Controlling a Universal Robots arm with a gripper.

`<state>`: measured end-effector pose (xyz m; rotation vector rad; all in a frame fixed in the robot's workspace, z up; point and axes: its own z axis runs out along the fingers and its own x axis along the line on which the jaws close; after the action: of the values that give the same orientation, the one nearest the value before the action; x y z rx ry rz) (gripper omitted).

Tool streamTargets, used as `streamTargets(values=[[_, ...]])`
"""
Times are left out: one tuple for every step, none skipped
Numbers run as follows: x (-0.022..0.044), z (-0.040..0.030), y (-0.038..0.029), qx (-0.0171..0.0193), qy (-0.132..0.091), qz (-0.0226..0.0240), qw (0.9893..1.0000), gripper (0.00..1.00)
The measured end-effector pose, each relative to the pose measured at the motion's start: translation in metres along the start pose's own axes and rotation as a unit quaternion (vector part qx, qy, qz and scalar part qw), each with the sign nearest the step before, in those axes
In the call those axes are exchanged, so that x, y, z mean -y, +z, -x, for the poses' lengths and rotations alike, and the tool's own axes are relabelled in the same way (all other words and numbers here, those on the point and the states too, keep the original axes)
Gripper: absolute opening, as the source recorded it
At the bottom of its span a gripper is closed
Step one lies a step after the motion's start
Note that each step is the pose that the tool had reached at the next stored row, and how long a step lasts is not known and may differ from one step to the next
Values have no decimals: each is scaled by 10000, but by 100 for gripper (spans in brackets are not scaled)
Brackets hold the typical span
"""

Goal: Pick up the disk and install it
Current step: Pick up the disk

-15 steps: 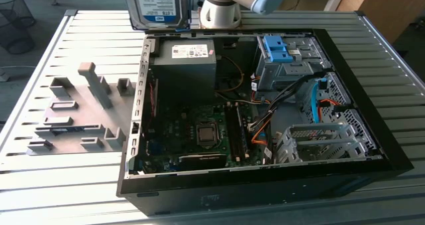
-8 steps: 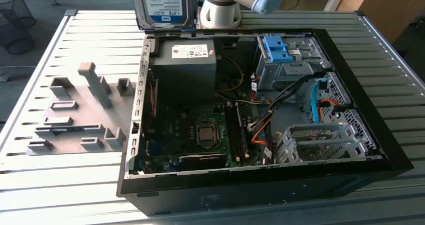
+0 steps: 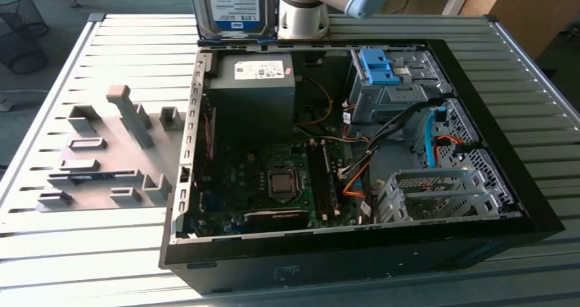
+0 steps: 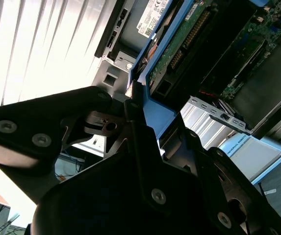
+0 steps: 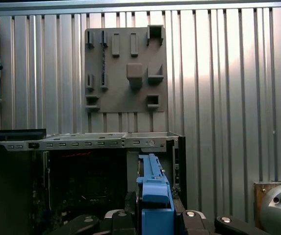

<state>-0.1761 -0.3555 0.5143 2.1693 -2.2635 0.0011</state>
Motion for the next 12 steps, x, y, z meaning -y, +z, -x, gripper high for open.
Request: streamTargets(values=[[9,0,0,0,0,0,10000,36],[14,1,0,0,0,0,10000,36],[21,1,0,0,0,0,10000,36],[27,1,0,0,0,0,10000,36],[30,1,0,0,0,0,10000,36],[30,1,0,0,1,0,10000,36],[31,0,0,-3,1,0,10000,36],[32,-5,0,-8,0,0,10000,36],[32,-14,0,-14,0,0,10000,36],[32,-29,0,-16,0,0,10000,36],[34,-50,0,-17,1,0,10000,36],[35,-72,0,-17,0,0,10000,36]])
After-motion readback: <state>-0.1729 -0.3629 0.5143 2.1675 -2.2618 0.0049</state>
